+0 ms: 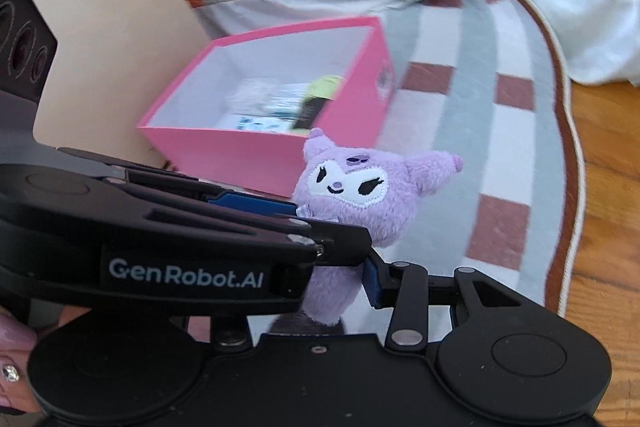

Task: Organize objects
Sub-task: 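Lift the plush toy with the left gripper over the pink box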

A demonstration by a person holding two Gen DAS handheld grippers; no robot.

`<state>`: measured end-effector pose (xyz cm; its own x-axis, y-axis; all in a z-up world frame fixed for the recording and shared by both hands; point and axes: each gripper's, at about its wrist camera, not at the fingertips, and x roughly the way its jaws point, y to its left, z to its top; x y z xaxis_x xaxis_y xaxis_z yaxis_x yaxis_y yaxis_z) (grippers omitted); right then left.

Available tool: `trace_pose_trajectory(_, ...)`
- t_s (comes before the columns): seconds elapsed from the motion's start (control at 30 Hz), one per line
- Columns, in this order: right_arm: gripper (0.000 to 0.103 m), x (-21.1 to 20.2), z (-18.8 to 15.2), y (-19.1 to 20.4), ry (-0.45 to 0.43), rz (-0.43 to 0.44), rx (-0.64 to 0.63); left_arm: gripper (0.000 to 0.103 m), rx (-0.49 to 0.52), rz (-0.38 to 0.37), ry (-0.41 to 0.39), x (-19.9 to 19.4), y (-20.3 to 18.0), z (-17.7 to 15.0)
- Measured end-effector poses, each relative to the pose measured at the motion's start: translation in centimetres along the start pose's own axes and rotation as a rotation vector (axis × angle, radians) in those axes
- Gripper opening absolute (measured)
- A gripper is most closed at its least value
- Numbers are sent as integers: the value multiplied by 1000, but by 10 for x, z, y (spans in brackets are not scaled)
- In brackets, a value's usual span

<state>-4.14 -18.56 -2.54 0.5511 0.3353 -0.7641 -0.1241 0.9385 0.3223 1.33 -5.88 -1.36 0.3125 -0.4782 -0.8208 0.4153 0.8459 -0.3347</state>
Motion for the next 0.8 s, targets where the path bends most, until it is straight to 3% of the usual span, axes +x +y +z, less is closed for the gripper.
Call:
trace_pose_trajectory(0.27, 47, -7, 23, 38, -15, 5, -114, 45, -59, -2, -69, -38, 25, 4)
trace_pose_trajectory(0.8, 47, 14, 56, 85, -21, 19, -237, 45, -125, 82, -170, -73, 66, 9)
